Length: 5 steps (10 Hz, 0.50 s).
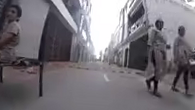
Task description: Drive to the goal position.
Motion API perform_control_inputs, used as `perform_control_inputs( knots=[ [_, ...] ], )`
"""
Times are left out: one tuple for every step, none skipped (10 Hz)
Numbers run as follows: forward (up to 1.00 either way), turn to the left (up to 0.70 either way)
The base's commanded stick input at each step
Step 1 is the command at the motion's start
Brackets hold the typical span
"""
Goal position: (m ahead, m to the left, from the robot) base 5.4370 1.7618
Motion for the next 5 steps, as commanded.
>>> perform_control_inputs(
  knots=[
    [0.85,0.0],
    [0.85,0.0],
    [0.85,0.0],
    [0.85,0.0],
    [0.85,0.0]
  ],
)
